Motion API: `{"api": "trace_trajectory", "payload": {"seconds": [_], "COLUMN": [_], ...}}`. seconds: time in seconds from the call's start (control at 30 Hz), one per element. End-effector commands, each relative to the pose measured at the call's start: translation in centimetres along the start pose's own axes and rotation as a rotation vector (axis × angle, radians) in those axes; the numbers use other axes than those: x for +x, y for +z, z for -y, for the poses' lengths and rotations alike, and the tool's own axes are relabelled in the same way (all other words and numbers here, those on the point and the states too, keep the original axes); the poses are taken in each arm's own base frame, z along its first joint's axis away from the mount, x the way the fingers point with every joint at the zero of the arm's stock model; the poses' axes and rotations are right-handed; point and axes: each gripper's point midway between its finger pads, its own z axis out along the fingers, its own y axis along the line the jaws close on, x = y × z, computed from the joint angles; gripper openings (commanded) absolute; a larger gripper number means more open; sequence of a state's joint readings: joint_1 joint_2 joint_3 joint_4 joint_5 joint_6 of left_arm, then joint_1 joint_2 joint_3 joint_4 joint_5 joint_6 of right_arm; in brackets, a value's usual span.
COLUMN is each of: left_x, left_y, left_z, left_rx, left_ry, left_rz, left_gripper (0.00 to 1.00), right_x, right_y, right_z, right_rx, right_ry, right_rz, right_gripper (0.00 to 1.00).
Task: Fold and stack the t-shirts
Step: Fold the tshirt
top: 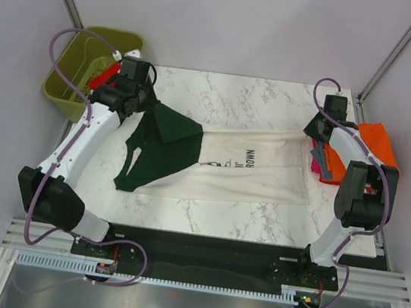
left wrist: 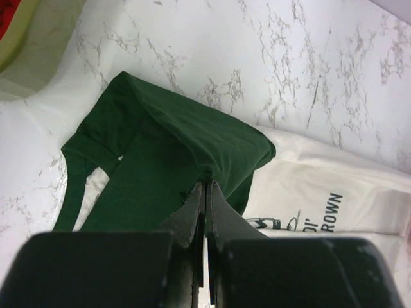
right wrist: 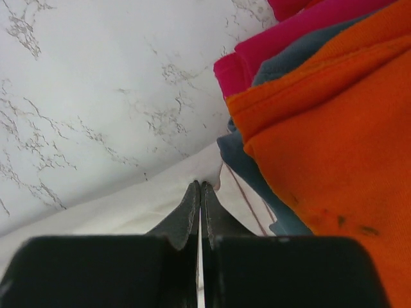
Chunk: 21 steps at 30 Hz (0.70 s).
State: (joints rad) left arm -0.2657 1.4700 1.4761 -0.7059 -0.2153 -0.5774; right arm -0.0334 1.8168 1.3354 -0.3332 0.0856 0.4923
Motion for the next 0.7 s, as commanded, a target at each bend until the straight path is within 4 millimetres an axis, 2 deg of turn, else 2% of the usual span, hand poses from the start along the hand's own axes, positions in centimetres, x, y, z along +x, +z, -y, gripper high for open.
{"api": "trace_trajectory", "payload": {"seconds": [0.0, 0.33, 0.5, 0.67], "left_x": [-0.1, 1.7, 2.4, 3.7], "left_y": [-2.1, -4.9, -5.9, -6.4], "left_z": [0.1, -0.3, -1.4, -1.7], "left_rx": [0.041, 0.098, 0.085, 0.097], "left_ry": [-0.04, -0.056, -0.05, -0.04], "left_rz": [0.016, -0.01, -0.016, -0.051], "left_gripper": [0.02, 0.02, 0.02, 0.02], "right_x": [-0.5, 1.5, 3.1, 3.9], "right_y": [-1.7, -3.4, -3.4, -3.4], "right_z": [0.7, 2.2, 3.1, 3.6], "right_rx": [0.015, 0.039, 0.05, 0.061], "right_ry": [-0.013, -0.007, 0.013, 0.028], "right_rz": [0.032, 0.022, 0.009, 0.011], "right_gripper": [0.0, 0.0, 0.0, 0.0]}}
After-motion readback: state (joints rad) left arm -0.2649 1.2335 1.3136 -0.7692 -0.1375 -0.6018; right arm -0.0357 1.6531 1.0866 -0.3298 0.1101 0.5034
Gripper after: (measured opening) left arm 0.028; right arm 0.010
